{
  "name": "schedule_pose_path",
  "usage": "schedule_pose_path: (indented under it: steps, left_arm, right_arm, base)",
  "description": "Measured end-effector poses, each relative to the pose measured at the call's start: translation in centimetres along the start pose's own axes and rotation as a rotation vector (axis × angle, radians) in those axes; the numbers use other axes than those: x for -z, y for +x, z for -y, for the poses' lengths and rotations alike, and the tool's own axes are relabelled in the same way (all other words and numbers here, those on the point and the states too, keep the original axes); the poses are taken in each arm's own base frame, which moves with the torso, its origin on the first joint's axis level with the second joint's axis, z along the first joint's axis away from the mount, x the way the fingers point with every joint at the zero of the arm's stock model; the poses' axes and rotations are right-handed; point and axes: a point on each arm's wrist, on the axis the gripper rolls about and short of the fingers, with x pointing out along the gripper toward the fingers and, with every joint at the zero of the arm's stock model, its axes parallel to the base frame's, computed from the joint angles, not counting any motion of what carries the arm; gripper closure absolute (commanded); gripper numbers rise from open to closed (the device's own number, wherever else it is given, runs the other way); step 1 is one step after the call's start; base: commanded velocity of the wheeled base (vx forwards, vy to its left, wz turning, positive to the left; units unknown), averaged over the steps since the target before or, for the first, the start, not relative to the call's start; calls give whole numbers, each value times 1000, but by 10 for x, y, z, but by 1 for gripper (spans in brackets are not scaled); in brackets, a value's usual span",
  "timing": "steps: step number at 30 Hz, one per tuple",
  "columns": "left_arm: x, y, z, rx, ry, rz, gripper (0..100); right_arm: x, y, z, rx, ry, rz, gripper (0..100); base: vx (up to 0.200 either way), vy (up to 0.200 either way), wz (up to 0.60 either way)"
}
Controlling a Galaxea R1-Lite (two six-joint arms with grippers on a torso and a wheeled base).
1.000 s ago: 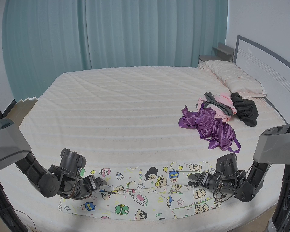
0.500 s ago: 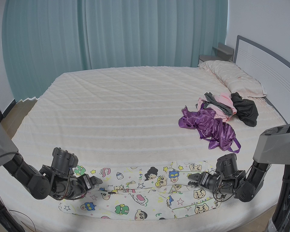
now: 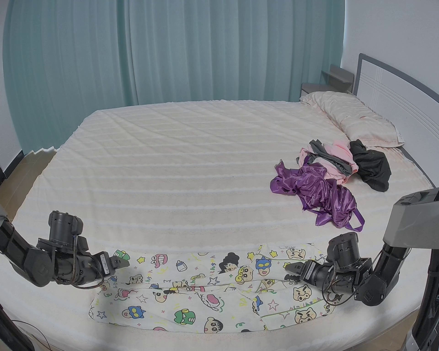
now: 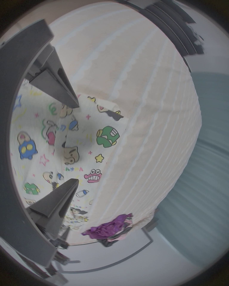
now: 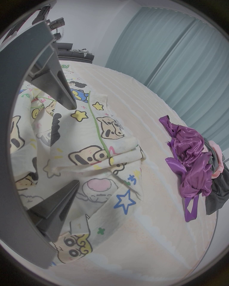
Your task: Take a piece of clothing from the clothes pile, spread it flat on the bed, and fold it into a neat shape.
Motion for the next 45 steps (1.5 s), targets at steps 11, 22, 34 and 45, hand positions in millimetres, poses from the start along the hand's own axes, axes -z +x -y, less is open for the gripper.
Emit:
schedule_pose_path:
  steps: [11, 22, 34, 45]
  left_arm:
    - [-7, 3, -54, 8, 157, -64, 0]
    - [0, 17, -64, 37, 195, -140, 0]
    - [-5, 28, -61, 48, 200, -147, 0]
    - [-1, 32, -48, 97, 206, -174, 0]
  right_arm:
    - [-5, -12, -3, -23, -15, 79, 0]
    - [-22, -29, 0, -3, -51, 175, 0]
    - [-26, -32, 0, -11, -44, 192, 0]
    - [-25, -32, -1, -11, -45, 187, 0]
  base:
    - [0, 0, 0]
    - [0, 0, 0]
    - [0, 0, 0]
    - [0, 0, 0]
